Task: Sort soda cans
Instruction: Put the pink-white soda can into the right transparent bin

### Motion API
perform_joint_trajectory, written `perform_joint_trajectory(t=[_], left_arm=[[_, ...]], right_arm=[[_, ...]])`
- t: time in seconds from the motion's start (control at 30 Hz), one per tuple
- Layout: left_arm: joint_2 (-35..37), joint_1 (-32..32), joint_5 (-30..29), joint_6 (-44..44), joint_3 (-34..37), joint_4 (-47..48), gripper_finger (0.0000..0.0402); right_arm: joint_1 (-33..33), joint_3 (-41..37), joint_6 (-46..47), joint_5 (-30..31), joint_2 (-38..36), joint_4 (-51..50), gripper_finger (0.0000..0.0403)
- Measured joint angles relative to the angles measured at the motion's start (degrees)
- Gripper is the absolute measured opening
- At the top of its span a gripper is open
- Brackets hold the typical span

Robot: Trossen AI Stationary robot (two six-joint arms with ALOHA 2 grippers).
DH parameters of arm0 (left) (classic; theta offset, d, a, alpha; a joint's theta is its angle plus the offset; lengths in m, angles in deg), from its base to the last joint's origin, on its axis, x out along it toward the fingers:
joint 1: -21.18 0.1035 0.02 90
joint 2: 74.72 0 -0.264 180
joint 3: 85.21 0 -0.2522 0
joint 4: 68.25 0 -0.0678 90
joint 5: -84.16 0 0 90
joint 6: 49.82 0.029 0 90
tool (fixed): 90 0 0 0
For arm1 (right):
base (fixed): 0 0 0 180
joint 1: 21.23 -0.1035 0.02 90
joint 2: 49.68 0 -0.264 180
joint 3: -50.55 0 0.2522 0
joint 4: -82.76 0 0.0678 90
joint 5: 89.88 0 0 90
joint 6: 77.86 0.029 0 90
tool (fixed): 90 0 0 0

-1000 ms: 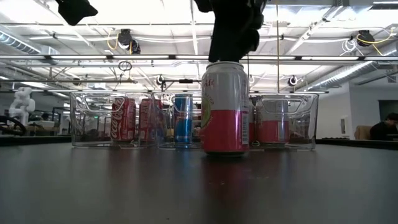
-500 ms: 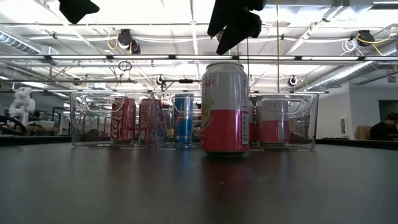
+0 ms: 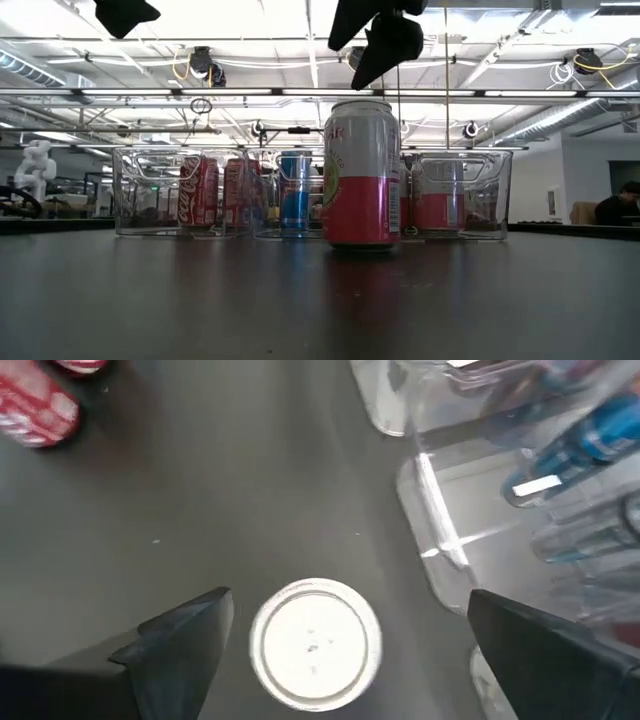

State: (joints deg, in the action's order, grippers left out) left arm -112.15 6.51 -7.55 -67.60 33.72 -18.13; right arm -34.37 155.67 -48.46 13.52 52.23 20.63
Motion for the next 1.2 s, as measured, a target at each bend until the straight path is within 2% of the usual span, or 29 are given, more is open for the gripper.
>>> perform_joint_trajectory(t=[0.2,0.5,1.0,1.2], left_arm=[[0.0,0.0,0.0,0.0,0.0,0.0,0.0397],[-0.1,0.0,0.0,0.0,0.0,-0.5,0.0397],[-0.9,0.0,0.0,0.0,0.0,-0.4,0.0397],[-0.9,0.0,0.0,1.2,0.0,-0.2,0.0397]], right_arm=[[-0.1,0.0,-2.9,1.2,0.5,-3.0,0.0392],[-0.3,-0.5,-3.5,-3.5,3.6,-1.6,0.0391],[-0.7,-9.3,-1.3,-4.8,3.8,8.2,0.039],[-0.2,-11.4,-1.3,-5.5,3.8,10.8,0.0344]])
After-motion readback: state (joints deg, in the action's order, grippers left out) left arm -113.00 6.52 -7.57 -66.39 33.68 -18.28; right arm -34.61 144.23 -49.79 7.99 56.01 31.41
